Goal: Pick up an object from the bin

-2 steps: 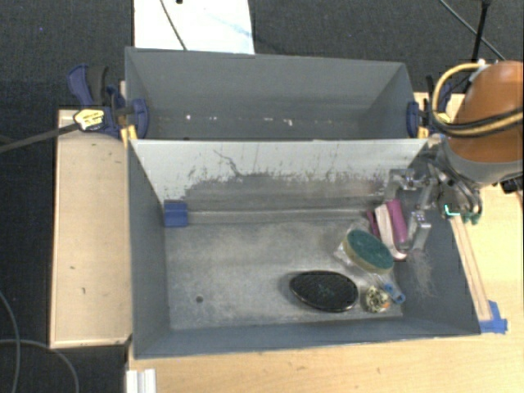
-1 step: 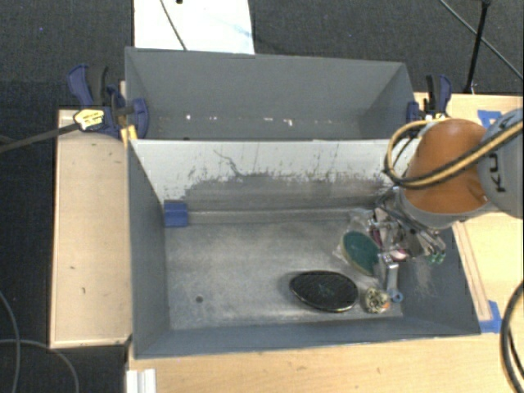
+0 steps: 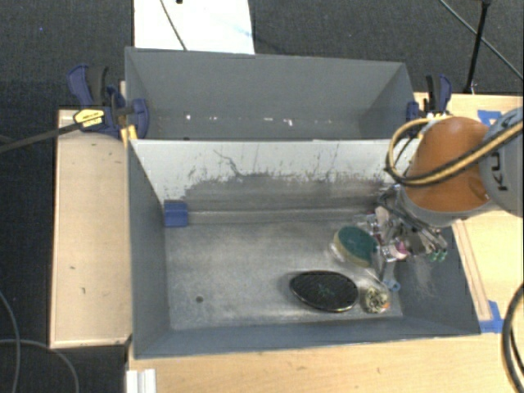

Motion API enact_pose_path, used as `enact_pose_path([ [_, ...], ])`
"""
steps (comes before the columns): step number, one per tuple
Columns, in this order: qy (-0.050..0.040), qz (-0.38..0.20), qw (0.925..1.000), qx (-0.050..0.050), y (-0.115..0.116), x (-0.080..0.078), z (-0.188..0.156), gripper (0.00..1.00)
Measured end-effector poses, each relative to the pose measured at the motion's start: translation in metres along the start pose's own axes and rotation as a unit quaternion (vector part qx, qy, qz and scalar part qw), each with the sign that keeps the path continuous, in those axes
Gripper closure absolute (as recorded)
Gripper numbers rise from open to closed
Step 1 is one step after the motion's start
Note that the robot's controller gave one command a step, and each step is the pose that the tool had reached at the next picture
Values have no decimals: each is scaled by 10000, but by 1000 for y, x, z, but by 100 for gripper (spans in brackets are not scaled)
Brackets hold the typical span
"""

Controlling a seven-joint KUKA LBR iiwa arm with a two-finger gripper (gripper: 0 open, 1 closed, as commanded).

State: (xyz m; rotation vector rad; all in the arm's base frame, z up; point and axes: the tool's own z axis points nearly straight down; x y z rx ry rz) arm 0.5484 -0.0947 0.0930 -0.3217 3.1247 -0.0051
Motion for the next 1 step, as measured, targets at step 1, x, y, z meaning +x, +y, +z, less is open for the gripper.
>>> enact_pose_path([
  [1,-52,256,9997,-1,8,1,-119,100],
])
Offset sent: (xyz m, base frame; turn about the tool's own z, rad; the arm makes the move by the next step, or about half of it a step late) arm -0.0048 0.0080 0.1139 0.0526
